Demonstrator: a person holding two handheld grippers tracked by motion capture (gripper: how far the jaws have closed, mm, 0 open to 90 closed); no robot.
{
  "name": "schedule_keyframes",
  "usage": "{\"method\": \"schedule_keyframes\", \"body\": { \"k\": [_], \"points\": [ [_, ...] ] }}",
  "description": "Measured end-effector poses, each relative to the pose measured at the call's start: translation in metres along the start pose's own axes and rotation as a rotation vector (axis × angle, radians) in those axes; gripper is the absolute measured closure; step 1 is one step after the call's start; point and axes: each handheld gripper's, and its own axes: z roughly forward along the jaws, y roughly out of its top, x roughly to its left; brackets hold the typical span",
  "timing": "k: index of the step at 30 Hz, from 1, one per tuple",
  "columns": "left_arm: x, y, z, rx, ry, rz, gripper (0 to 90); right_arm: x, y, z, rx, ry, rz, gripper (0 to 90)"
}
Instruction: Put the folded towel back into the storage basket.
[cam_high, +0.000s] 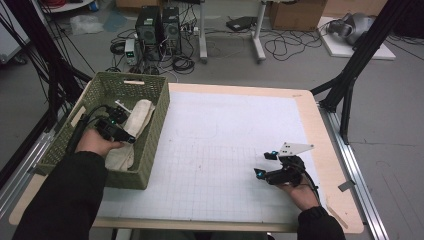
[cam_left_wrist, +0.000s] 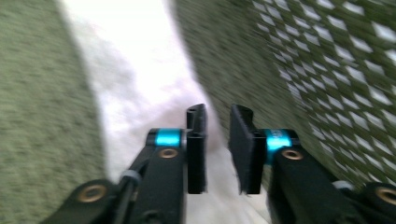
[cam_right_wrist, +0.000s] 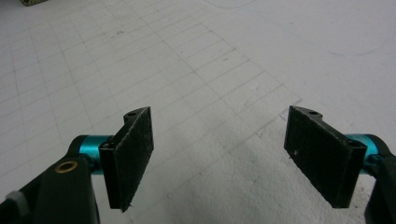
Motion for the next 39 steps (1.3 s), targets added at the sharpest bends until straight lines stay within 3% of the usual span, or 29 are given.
{"method": "schedule_keyframes", "body": {
  "k": [2,4,7,9,14,19,25,32,39],
  "points": [
    [0.000,0.000,0.007,-0.012,0.021,-0.003,84.3,0.000,0.000,0.001,0.002,-0.001,-0.007,23.4],
    [0.000,0.000,0.016,-0.003,0.011,-0.030,83.7,0.000,0.000,0.002,0.007,0.000,-0.008,23.4],
    [-0.001,-0.003,0.029,0.052,0.005,-0.030,83.1,0.001,0.000,0.002,0.006,0.001,-0.007,23.5],
    [-0.003,-0.002,0.031,0.043,0.006,-0.013,80.8,0.001,0.000,0.001,0.005,0.002,-0.007,23.5],
    [-0.003,-0.002,0.027,0.035,-0.007,-0.016,76.0,0.001,0.000,0.001,0.003,0.006,-0.005,23.5],
    [0.000,0.001,0.012,-0.037,-0.027,-0.050,70.2,0.000,0.000,-0.002,-0.016,-0.001,-0.006,23.4],
    [0.002,0.000,-0.008,-0.139,-0.096,-0.107,65.3,0.001,0.002,-0.006,-0.029,-0.009,-0.002,22.0],
    [0.003,-0.004,-0.016,-0.182,-0.118,-0.153,58.5,0.001,0.003,-0.008,-0.043,-0.016,0.010,20.0],
    [0.004,-0.006,-0.019,-0.231,-0.187,-0.191,54.5,0.001,0.004,-0.008,-0.044,-0.014,0.015,18.8]
  ]
}}
